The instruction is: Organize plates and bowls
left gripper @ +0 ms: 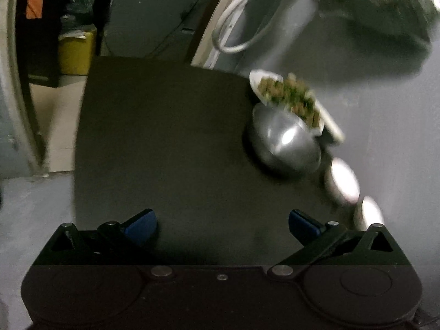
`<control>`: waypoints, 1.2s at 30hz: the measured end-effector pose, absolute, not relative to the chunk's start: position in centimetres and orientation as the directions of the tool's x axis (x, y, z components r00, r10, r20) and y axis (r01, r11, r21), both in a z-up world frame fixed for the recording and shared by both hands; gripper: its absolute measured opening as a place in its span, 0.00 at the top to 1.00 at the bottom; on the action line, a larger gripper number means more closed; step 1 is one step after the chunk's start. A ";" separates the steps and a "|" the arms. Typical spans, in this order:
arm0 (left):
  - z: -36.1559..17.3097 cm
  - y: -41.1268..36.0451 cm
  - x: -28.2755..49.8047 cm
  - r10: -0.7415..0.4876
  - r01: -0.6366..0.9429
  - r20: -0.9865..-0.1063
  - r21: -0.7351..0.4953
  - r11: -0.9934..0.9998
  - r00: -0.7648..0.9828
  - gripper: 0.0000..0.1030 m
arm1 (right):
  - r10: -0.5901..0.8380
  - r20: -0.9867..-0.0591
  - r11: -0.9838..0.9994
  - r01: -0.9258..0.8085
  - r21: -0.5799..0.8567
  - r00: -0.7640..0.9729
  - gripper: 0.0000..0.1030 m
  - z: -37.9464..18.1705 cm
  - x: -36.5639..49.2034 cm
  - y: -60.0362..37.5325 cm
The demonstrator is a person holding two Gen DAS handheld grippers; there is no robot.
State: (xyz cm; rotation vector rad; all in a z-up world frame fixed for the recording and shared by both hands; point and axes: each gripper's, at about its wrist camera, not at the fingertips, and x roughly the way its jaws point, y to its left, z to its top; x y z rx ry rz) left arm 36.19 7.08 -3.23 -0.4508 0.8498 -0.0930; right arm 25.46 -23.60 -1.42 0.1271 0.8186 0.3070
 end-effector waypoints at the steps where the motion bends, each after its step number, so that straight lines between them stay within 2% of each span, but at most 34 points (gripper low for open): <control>1: -3.2 7.5 37.6 -0.280 -0.093 -0.682 -0.456 0.885 0.676 0.01 | 0.304 -0.697 0.953 -0.208 0.222 0.649 0.00 -1.1 26.1 -23.4; 4: -3.0 7.7 41.6 -0.298 -0.051 -0.640 -0.467 0.883 0.708 0.01 | 0.277 -0.688 0.961 -0.182 0.210 0.671 0.00 -0.2 28.2 -22.6; 12: -3.0 6.8 49.5 -0.328 0.062 -0.623 -0.409 0.910 0.710 0.01 | 0.305 -0.666 0.945 -0.130 0.300 0.680 0.00 0.9 35.1 -20.3; 22: -5.9 6.7 52.7 -0.331 0.065 -0.683 -0.384 0.921 0.651 0.01 | 0.279 -0.669 0.944 -0.069 0.323 0.688 0.00 0.7 40.7 -18.3; 26: -6.4 6.6 53.2 -0.325 0.035 -0.704 -0.393 0.919 0.631 0.01 | 0.296 -0.669 0.928 -0.040 0.370 0.682 0.08 0.0 42.8 -18.0; 33: -6.5 6.3 53.8 -0.310 0.021 -0.718 -0.381 0.924 0.623 0.01 | 0.291 -0.661 0.920 -0.012 0.392 0.692 0.15 -0.3 45.3 -17.8; 36: -6.4 6.0 53.7 -0.309 0.025 -0.715 -0.378 0.925 0.627 0.09 | 0.296 -0.663 0.917 -0.011 0.398 0.688 0.20 -0.6 46.0 -17.6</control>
